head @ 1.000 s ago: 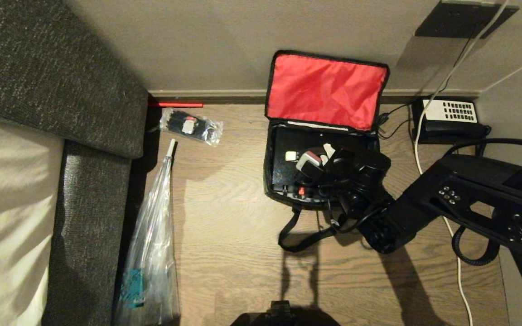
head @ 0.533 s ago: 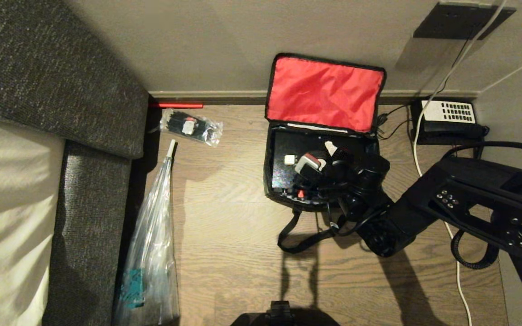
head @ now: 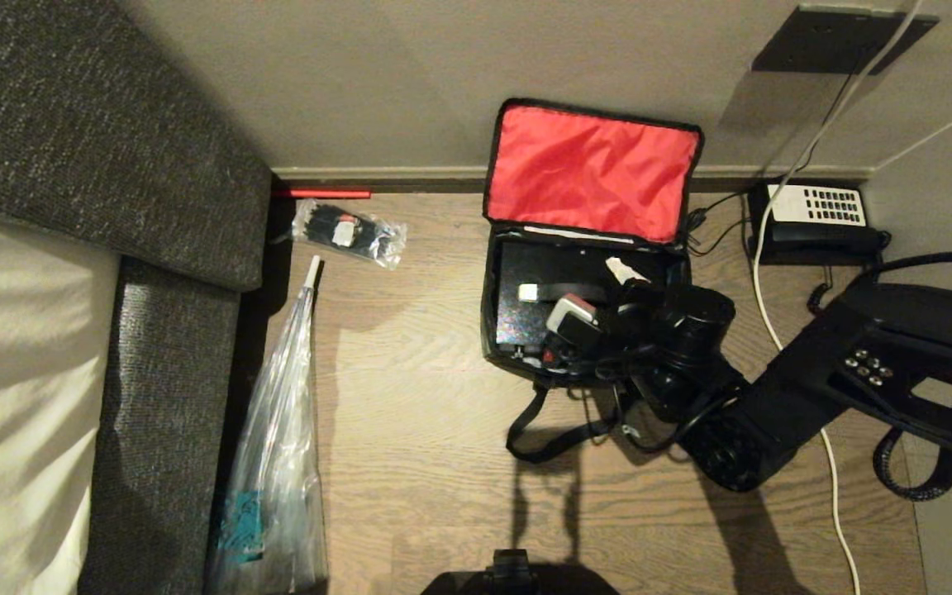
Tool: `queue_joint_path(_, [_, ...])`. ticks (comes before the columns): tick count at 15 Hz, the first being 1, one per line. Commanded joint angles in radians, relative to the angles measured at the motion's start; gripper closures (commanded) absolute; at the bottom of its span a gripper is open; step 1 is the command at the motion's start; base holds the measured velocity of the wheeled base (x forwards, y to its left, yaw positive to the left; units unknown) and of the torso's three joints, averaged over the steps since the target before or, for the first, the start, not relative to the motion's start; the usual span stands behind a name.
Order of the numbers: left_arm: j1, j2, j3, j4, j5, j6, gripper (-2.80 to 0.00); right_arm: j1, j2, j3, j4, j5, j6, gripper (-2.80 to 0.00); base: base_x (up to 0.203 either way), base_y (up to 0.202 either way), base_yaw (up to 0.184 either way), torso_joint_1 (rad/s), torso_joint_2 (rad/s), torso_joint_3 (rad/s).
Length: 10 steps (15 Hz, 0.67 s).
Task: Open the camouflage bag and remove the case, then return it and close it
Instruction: Place the black box back, then close the top of the storage box
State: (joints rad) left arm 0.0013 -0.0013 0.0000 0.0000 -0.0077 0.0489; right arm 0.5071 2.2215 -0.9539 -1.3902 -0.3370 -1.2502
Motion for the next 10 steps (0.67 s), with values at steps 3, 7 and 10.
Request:
queue_joint_path(3, [0.000,0.001,0.002,0.000,0.000,0.000,0.00,0.026,-0.180,0.125,0.000,-0.013,-0.007,-2.80,0.000,0.000,0.000,0.000,0.00,0.000])
queue_joint_path(7, [0.000,0.001,0.002,0.000,0.000,0.000,0.00,0.024,-0.325,0.166,0.147,-0.142,0.093,0.00,0.000,0.000,0.000,0.000,0.00,0.000])
queue_joint_path(10, [0.000,0.001,0.002,0.000,0.000,0.000,0.00,-0.005,-0.366,0.153,0.364,-0.242,0.424,0.00,0.000,0.000,0.000,0.000,0.00,0.000])
